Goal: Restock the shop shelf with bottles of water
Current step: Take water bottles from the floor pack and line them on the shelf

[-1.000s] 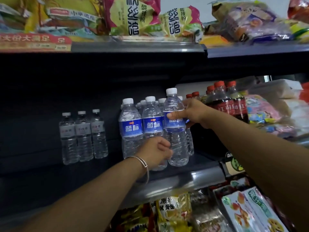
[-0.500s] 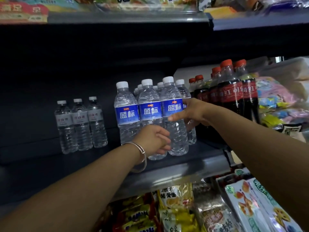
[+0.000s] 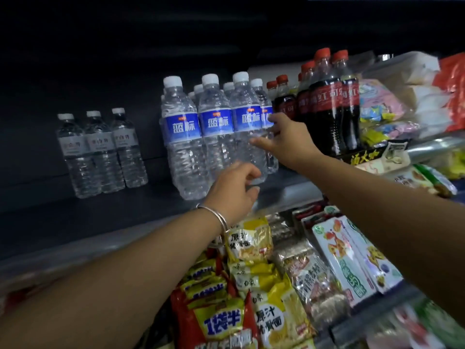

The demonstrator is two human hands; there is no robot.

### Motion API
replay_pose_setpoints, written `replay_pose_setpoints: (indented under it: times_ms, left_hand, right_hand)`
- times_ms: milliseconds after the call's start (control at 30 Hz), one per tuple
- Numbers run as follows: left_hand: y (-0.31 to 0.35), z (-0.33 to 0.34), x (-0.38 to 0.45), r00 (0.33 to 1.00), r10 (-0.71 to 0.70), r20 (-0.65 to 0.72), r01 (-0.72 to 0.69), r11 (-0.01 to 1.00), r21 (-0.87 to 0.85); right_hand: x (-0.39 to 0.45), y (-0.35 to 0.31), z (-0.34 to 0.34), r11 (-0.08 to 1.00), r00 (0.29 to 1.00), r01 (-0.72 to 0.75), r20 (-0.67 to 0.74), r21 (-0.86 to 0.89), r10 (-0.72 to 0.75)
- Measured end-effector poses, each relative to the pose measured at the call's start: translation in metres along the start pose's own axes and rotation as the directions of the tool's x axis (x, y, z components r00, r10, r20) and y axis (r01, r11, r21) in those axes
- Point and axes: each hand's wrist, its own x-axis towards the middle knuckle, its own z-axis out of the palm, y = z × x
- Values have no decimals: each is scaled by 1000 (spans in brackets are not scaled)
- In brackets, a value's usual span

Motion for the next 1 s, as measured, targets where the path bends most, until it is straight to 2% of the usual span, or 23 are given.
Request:
replay_pose_setpoints:
  times_ms: [100,167,233,300,467,567,700,800,1000]
  left_hand:
    - [3,17,-37,980,192,-60,-176,962,207]
    - [3,31,-68,924,375,-77,-318,864,390]
    - [-2,50,-100,866,498,-40,-432,787,441]
    - [-10,74,-131,840,542,-10,-491,768,411]
    - [-37,173,-238,846,511,149,-532,811,242]
    - [-61,247,-321,837,480,265,-521,846,115]
    - [-98,343,-419,801,418,429,-471,882,19]
    - [-128,412,-486,784,315,535,-359,933,-23]
    - [-190,520,-610,701,149,697,-182,983,-28]
  right_hand:
    - [-59,8,-7,959,969,185,-122,-217,-215]
    - [-108,23,-5,920,951,232,-125,-315,-283]
    - [-162,40,1,909,955,201,-134,-365,-265]
    - [-213,59,10,915,978,125,-110,-384,-179]
    - [-357,120,47,912,994,-45,71,-407,81]
    - [-454,170,78,891,949,-108,223,-440,225]
    - [-574,236,124,883,868,-201,341,-425,362]
    - [-661,279,166,864,784,-270,424,-425,454]
    - [-805,349,252,793,482,-356,630,-495,609]
